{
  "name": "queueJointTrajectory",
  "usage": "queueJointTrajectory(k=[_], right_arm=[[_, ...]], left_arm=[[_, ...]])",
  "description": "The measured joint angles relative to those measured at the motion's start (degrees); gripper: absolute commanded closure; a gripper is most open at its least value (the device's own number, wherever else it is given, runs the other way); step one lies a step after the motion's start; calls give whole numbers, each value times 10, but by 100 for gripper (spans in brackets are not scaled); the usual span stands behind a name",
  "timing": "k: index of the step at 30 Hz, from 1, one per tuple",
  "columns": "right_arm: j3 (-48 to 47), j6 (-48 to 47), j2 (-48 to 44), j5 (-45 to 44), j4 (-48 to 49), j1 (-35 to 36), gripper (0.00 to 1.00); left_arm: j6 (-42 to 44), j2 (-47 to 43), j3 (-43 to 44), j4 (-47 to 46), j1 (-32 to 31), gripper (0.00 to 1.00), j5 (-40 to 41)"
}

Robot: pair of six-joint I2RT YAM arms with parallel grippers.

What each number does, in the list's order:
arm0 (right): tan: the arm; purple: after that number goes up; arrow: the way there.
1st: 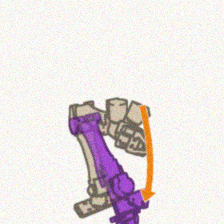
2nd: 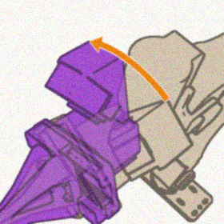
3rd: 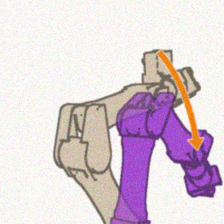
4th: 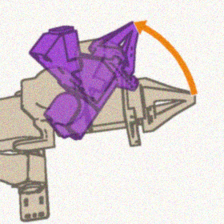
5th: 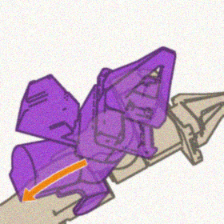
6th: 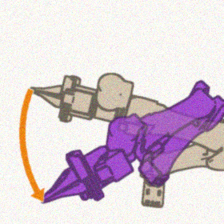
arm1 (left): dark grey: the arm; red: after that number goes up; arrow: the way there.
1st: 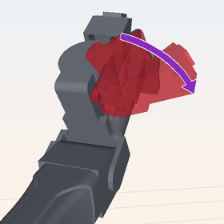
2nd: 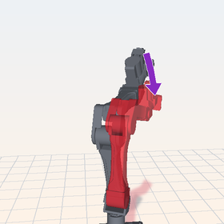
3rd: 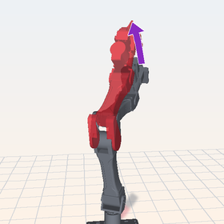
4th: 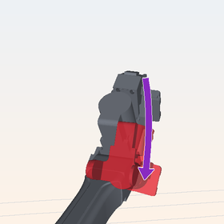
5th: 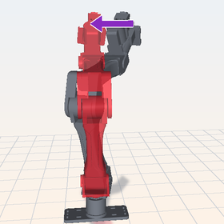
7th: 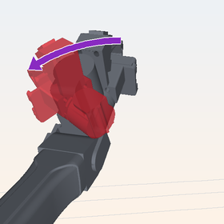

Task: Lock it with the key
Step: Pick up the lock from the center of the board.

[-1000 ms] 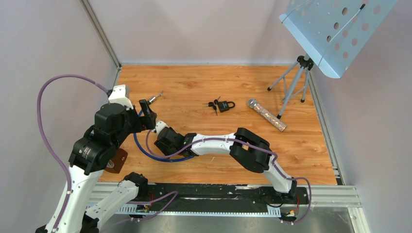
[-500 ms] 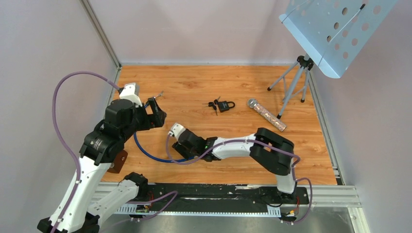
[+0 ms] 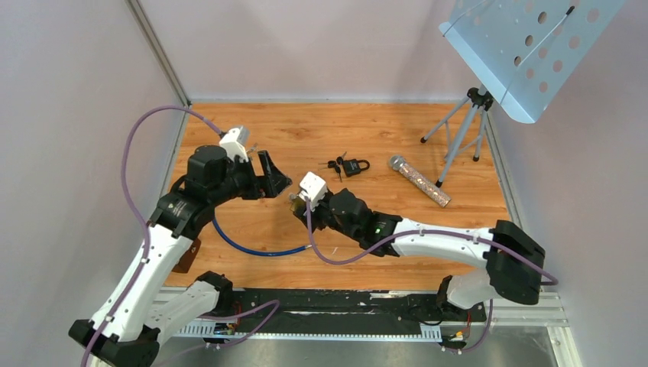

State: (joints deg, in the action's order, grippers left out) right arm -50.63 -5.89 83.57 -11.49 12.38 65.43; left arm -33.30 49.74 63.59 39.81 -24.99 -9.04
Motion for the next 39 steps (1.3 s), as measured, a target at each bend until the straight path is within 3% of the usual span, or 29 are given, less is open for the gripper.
queueJointTrajectory(k=[9,11,16,18,21,27,30,39], right_arm=[[38,-17,-93,50,3,0,81],[43,-18,-101,59,2,0,81],[43,-22,-108,84,-1,0,81],[43,-22,-108,95,-5,0,81],[43,-22,-108,110,-17,0,81],[43,-24,-110,123,-24,0,81],[43,-26,-110,129,-28,0,81],[43,-35,-114,136,-35,2,82]], left_arm=[[6,63,-72,-48,0,4,-149],[4,73,-86,-72,0,11,-188],[-9,99,-119,-139,0,42,-286],[-14,111,-126,-149,0,47,-309],[-14,121,-129,-157,0,48,-337],[-7,110,-133,-157,1,30,-368],[-4,98,-140,-157,1,29,-382],[12,91,-154,-156,5,53,-387]])
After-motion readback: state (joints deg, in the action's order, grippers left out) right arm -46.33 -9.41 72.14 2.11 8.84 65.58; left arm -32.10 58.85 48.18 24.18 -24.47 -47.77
